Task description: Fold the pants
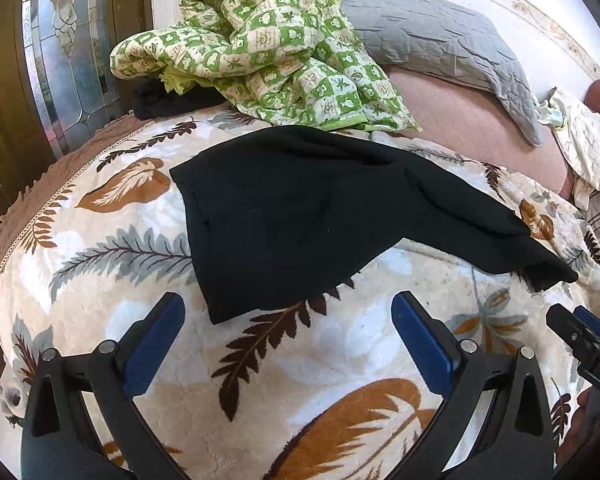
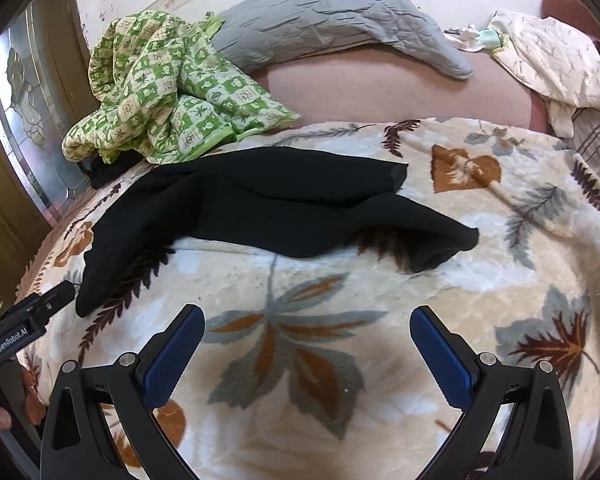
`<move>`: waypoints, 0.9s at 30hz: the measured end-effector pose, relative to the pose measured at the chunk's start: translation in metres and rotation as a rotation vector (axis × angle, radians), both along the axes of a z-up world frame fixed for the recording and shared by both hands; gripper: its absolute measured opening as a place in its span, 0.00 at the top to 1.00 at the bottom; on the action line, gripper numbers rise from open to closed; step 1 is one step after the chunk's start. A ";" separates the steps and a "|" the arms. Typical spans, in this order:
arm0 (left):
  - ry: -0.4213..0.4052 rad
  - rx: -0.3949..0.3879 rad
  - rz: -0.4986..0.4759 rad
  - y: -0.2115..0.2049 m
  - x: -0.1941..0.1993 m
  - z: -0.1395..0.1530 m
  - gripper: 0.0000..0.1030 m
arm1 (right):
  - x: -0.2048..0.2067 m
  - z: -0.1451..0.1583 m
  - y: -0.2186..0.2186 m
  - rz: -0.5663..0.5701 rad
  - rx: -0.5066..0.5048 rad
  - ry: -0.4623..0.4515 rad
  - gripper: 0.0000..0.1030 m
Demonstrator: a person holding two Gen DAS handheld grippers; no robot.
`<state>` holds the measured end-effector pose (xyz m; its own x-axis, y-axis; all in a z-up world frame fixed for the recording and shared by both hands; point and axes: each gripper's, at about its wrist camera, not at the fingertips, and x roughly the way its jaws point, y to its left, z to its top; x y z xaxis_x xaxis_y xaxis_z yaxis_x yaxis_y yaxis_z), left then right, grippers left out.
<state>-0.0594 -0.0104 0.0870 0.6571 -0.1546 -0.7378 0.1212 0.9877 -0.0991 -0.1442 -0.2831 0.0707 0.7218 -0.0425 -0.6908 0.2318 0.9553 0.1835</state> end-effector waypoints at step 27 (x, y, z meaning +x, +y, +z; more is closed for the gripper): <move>0.277 -0.601 0.204 0.019 0.039 -0.061 0.00 | 0.033 -0.040 -0.060 -0.127 0.176 0.035 0.01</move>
